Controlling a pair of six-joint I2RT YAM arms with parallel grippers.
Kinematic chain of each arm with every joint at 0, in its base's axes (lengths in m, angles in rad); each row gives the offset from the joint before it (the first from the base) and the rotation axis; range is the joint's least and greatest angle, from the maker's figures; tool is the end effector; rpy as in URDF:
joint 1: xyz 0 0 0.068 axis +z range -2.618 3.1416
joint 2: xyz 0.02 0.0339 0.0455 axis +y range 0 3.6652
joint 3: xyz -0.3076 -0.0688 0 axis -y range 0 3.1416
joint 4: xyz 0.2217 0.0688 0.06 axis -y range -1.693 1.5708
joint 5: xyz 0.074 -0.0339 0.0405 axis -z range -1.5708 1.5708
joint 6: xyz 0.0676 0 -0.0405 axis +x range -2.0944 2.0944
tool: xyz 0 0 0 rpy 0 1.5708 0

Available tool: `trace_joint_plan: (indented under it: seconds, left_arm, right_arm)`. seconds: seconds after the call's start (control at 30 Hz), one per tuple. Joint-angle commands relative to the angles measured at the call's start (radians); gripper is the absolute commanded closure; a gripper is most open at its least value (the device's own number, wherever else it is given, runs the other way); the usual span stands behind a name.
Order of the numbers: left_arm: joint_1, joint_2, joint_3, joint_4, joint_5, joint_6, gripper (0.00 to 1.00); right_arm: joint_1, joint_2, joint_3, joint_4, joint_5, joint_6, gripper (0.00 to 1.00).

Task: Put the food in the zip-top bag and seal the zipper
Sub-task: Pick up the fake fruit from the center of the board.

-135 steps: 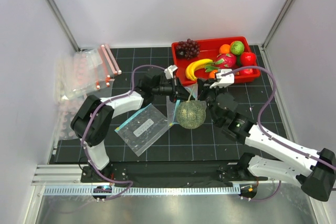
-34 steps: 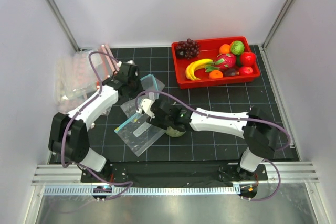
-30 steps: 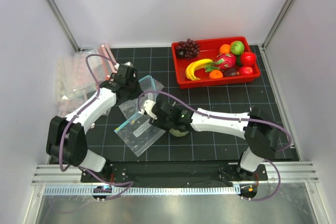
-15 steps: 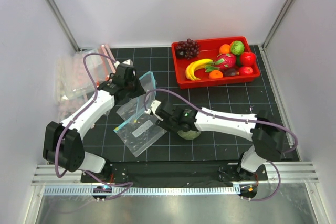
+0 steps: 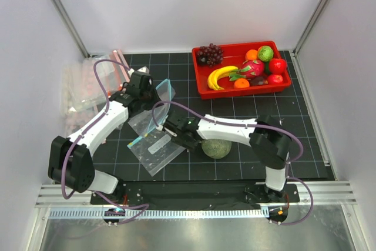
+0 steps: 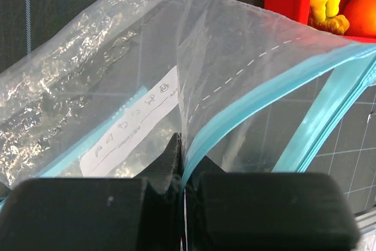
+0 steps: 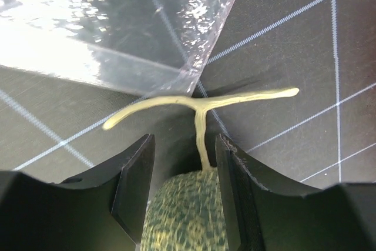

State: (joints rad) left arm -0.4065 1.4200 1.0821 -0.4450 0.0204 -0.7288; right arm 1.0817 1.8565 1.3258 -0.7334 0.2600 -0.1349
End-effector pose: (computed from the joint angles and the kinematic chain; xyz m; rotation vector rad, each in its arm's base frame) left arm 0.2780 -0.1212 0.3009 -0.3795 2.3988 -0.5637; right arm 0.1893 0.3187 0.2153 -1.5255 2.2879 -0.1262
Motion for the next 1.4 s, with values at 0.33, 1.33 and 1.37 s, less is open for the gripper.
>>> trace_joint_plan:
  seconds: [0.33,1.33,1.37]
  left_arm:
    - [0.017,0.003,0.006,0.017,-0.011,0.011,0.97]
    - [-0.014,-0.023,0.002,0.008,-0.04,0.008,0.98]
    - [-0.02,-0.023,0.006,0.006,-0.039,0.008,0.97]
  right_arm:
    - [-0.1,0.093,0.069,-0.067,-0.125,-0.046,0.48]
    - [-0.166,-0.417,-0.246,0.385,-0.367,0.081,0.99]
    - [-0.17,-0.443,-0.264,0.409,-0.369,0.09,0.99]
